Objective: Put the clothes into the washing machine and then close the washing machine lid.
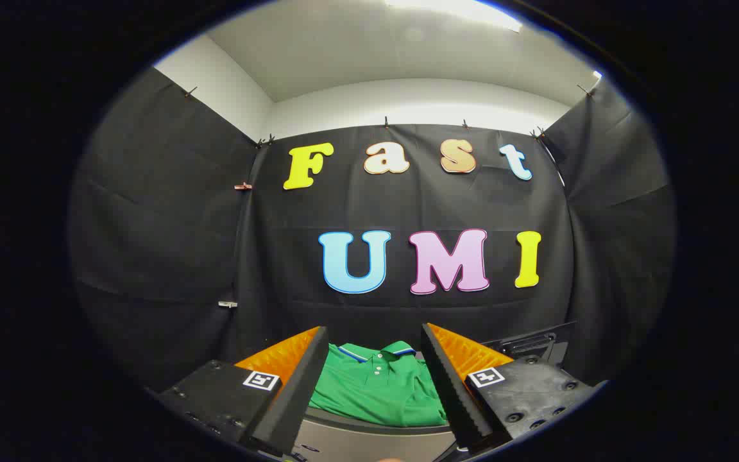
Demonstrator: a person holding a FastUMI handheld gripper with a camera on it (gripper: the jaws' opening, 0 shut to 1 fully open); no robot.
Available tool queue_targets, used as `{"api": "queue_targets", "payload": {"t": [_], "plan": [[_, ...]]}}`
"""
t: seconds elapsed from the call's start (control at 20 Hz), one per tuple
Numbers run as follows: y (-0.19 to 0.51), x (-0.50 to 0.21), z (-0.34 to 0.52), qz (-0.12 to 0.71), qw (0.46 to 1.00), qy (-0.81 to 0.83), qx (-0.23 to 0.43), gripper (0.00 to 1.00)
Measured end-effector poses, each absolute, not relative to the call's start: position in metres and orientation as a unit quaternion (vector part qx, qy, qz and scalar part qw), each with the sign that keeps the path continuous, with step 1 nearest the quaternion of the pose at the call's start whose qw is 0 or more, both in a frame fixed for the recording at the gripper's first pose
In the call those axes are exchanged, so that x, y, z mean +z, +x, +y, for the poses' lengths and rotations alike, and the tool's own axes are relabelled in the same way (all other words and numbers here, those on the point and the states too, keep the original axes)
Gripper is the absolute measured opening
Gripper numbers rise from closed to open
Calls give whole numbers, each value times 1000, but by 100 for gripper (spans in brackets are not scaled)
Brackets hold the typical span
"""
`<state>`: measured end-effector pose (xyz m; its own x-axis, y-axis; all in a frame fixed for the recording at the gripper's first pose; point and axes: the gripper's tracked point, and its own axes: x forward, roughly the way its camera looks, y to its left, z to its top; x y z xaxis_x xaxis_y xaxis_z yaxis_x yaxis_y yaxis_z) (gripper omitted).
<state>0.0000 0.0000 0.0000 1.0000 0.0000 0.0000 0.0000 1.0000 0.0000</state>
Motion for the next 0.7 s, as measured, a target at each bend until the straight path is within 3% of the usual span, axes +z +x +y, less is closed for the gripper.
{"api": "queue_targets", "payload": {"t": [0.7], "plan": [[26, -23, -1, 20, 999, -17, -22, 91]]}}
